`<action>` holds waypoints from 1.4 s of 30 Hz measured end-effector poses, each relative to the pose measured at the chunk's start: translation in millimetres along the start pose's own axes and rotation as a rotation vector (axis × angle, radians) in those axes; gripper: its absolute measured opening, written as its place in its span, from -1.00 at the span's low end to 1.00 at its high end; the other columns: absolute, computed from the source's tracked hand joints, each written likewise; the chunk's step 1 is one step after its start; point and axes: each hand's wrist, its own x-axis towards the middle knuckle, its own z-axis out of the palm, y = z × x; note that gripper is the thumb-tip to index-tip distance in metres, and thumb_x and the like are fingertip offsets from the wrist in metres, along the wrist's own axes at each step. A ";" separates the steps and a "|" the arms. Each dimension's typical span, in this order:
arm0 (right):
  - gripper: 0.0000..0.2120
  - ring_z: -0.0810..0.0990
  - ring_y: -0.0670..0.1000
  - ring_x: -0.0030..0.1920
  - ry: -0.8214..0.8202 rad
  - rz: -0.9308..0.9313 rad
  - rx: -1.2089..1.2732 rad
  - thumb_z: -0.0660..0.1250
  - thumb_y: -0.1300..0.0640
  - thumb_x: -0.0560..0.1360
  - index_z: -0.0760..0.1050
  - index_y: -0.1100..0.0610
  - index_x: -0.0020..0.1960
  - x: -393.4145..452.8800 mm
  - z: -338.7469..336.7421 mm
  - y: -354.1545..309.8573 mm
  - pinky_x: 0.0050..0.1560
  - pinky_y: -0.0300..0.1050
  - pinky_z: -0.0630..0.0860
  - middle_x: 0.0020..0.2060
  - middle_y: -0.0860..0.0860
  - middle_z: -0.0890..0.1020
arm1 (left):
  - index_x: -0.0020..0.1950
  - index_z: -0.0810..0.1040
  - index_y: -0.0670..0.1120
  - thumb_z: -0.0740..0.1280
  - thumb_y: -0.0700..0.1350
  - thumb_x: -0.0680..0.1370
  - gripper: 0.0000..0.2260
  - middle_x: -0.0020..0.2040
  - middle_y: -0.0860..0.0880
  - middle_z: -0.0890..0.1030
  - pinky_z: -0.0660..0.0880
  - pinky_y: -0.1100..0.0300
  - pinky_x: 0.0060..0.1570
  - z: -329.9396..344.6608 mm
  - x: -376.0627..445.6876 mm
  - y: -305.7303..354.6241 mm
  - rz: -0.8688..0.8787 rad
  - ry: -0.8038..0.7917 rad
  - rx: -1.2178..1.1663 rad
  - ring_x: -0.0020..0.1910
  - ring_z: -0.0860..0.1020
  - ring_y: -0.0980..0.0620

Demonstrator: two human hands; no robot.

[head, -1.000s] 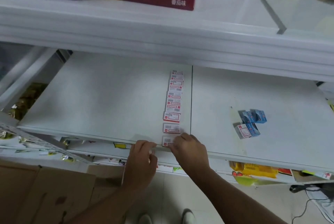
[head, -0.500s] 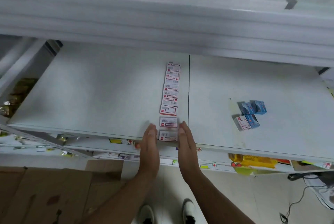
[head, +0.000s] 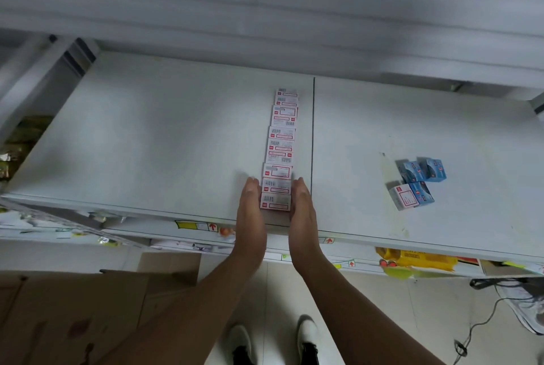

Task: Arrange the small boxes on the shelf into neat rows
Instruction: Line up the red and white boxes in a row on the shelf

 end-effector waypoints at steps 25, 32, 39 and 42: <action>-0.54 0.55 -0.22 0.27 -0.016 -0.061 -0.128 -0.04 -0.31 0.69 0.47 -0.23 0.43 74.0 13.4 -34.2 0.42 -0.06 0.40 0.25 -0.26 0.62 | 0.58 0.42 0.10 0.01 0.18 0.76 -0.55 0.44 0.03 0.58 0.45 0.04 0.45 22.7 69.5 41.5 0.171 -0.043 0.245 0.38 0.56 0.03; -0.75 0.52 -0.47 0.13 -0.002 -0.183 -0.293 0.09 -0.20 0.72 0.48 -0.53 0.19 59.1 -3.5 -35.9 0.16 -0.33 0.39 0.09 -0.55 0.57 | 0.64 0.29 0.08 0.11 0.16 0.76 -0.55 0.51 0.05 0.49 0.40 0.22 0.33 8.0 60.2 36.1 0.232 -0.011 0.408 0.43 0.49 0.04; -0.45 0.49 -0.09 0.40 -0.134 -0.321 -0.823 0.21 -0.33 0.60 0.38 -0.17 0.54 52.8 -50.0 -48.0 0.40 -0.03 0.45 0.44 -0.18 0.53 | 0.63 0.29 0.07 0.22 0.16 0.72 -0.51 0.62 0.04 0.34 0.33 0.12 0.41 -25.5 44.2 44.6 0.456 -0.073 0.976 0.56 0.37 -0.01; -0.39 0.49 0.10 0.43 -0.203 -0.338 -1.092 0.28 -0.27 0.60 0.37 -0.03 0.57 59.3 -67.0 -61.8 0.36 -0.01 0.43 0.46 0.04 0.51 | 0.63 0.29 0.08 0.22 0.19 0.70 -0.49 0.62 0.03 0.36 0.39 -0.01 0.44 -28.9 38.5 57.2 0.525 -0.084 1.180 0.56 0.37 -0.06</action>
